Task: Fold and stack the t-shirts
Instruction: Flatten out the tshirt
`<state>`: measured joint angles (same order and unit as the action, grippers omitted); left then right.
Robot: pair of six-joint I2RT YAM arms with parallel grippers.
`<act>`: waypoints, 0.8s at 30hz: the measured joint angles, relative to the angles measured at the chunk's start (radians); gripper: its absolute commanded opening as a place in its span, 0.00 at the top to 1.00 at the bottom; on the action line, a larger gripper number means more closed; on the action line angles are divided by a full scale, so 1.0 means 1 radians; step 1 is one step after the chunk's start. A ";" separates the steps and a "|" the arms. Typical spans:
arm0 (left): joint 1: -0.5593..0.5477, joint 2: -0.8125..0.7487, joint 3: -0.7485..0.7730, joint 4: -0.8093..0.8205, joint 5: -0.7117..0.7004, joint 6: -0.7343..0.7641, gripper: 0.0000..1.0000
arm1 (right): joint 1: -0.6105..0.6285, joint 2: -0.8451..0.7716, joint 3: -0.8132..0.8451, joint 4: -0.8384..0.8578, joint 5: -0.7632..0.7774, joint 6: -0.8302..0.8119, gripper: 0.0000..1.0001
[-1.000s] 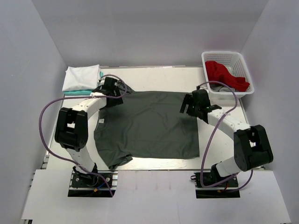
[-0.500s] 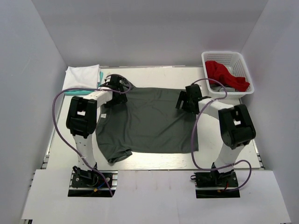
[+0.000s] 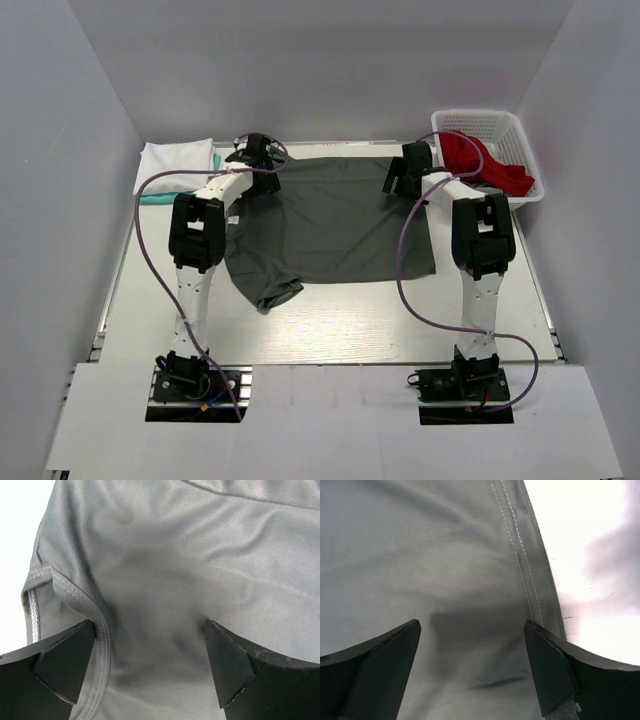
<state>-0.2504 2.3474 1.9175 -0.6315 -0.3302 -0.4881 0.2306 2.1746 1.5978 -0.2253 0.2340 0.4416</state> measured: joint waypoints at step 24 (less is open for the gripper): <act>-0.023 -0.824 -0.975 0.214 0.257 -0.107 0.00 | 0.658 -0.586 -0.587 0.068 -0.399 -0.137 0.11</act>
<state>-0.2733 1.5234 0.9424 -0.4171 -0.0731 -0.5953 0.8883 1.5887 1.0107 -0.1574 -0.1650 0.3050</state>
